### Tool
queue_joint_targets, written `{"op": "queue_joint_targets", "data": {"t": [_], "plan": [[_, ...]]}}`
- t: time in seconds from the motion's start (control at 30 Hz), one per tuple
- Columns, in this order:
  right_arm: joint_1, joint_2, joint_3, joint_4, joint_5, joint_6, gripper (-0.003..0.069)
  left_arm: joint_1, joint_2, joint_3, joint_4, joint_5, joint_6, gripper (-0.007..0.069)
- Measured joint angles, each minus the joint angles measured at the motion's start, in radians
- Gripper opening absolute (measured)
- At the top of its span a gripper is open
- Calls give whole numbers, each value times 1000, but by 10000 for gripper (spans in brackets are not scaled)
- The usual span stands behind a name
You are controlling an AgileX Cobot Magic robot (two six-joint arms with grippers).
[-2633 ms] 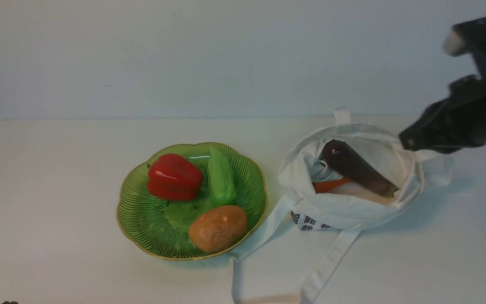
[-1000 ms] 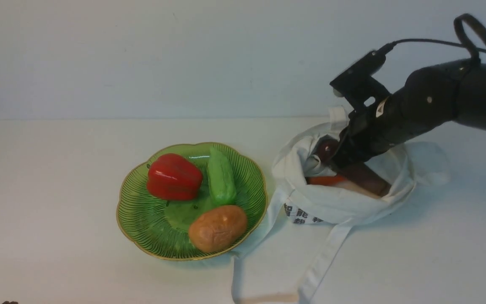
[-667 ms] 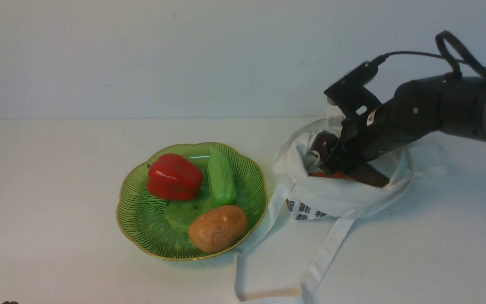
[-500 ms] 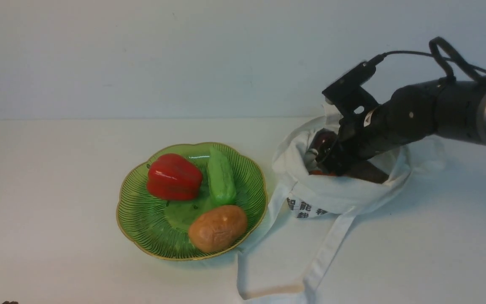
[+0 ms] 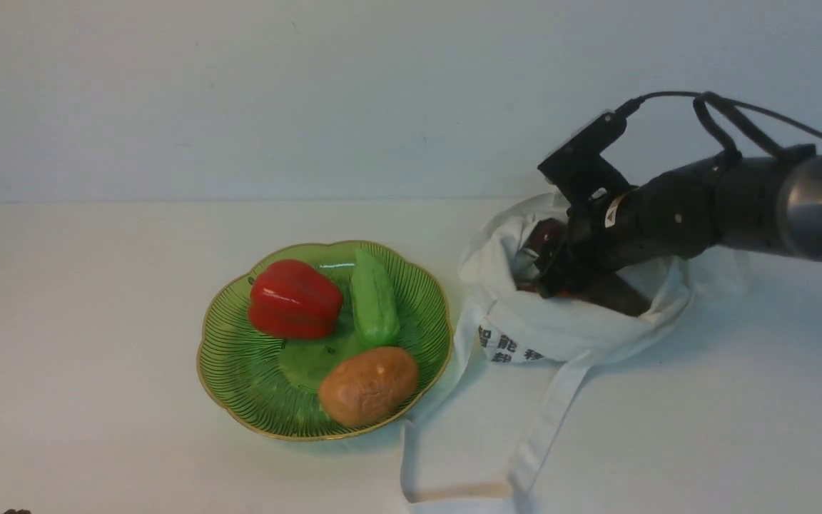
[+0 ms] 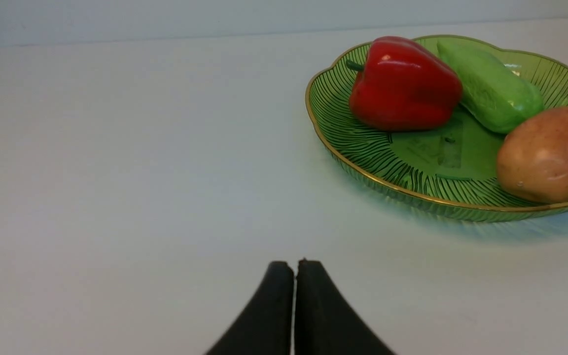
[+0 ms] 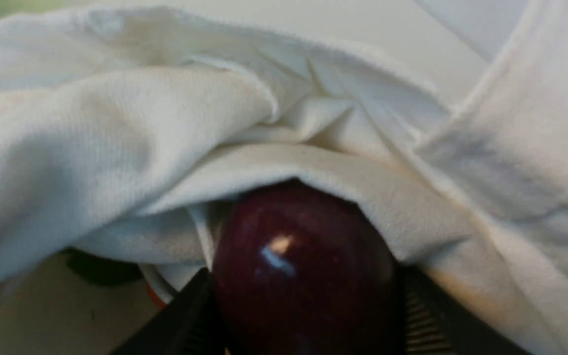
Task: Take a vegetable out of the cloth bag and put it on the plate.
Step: Use the right arm to grab an eggplant from the bag
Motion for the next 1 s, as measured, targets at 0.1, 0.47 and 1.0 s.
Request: {"op": "queue_joint_targets", "data": {"t": [0.1,0.47,1.0], "plan": [[0,-52,0,0,92,11,396,0,0,0,0,0,0,-8],[-21,-242,0,12,300,30,396,0,0,0,0,0,0,-8],[-179,-347,-3,398,700,-160,396,0,0,0,0,0,0,-8]]}}
